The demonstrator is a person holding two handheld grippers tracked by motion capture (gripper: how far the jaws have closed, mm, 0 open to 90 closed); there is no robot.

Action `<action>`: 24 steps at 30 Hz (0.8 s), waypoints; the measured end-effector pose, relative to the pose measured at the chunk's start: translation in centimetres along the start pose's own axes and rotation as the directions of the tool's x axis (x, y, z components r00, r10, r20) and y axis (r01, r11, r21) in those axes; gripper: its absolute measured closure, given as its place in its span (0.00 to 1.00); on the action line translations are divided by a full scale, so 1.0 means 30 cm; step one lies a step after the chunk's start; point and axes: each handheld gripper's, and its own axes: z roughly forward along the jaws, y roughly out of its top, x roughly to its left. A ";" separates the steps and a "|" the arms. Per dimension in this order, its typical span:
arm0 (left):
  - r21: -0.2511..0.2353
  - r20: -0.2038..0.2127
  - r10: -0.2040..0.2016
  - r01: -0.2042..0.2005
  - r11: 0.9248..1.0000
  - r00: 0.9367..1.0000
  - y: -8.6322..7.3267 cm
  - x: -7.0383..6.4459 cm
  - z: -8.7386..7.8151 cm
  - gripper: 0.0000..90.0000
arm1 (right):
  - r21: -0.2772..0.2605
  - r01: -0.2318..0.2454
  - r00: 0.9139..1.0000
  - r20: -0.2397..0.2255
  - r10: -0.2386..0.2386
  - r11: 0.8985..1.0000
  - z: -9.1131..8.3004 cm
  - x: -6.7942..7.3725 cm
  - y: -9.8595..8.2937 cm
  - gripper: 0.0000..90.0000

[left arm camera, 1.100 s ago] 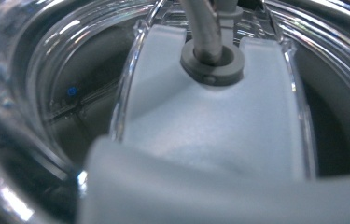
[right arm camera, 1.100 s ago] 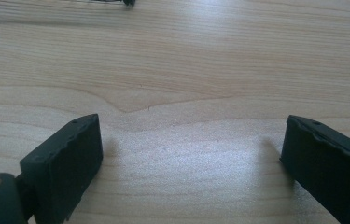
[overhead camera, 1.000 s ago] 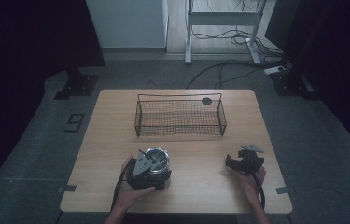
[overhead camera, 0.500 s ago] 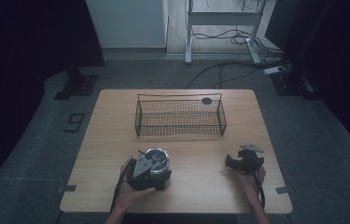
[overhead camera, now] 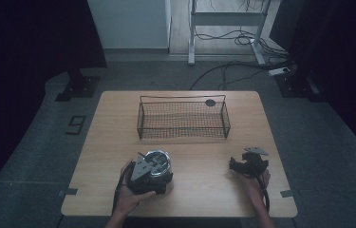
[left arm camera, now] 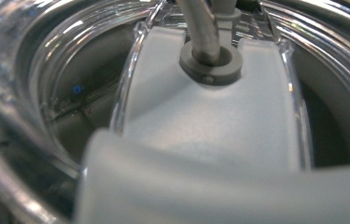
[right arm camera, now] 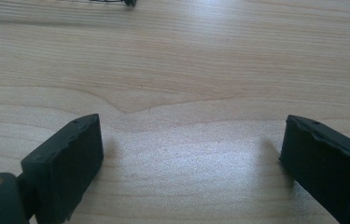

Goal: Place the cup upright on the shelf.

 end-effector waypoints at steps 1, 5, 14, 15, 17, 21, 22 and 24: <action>-0.003 -0.005 -0.003 0.003 1.000 1.000 0.002 0.001 -0.007 0.04 | 0.001 -0.001 1.000 0.000 0.001 1.000 0.000 0.000 0.000 0.06; -0.011 -0.013 -0.009 0.008 1.000 1.000 0.008 0.005 -0.020 0.04 | -0.001 -0.003 1.000 0.001 0.003 1.000 0.000 0.001 0.000 0.06; -0.027 -0.030 -0.042 0.041 0.999 0.999 0.053 0.004 -0.028 0.04 | -0.005 0.000 1.000 -0.001 0.000 1.000 0.000 0.001 -0.001 0.07; -0.024 -0.030 -0.044 0.044 0.999 0.999 0.060 0.004 -0.024 0.04 | -0.004 -0.002 1.000 -0.001 0.002 1.000 0.000 0.002 -0.001 0.08; -0.018 -0.032 -0.040 0.039 0.999 0.999 0.070 0.005 -0.019 0.04 | -0.003 0.000 1.000 -0.004 0.000 1.000 -0.001 0.002 0.000 0.08; -0.012 -0.048 -0.040 0.039 0.999 0.998 0.102 0.002 -0.008 0.04 | -0.005 0.001 1.000 -0.006 -0.001 1.000 0.000 0.002 0.000 0.08; -0.013 -0.046 -0.040 0.040 0.999 0.998 0.108 0.002 -0.006 0.04 | -0.006 0.002 1.000 -0.007 -0.002 1.000 0.000 0.003 0.000 0.09; -0.015 -0.043 -0.042 0.041 0.999 0.998 0.117 0.002 -0.005 0.04 | -0.004 0.004 1.000 -0.011 -0.004 1.000 0.001 0.003 0.002 0.09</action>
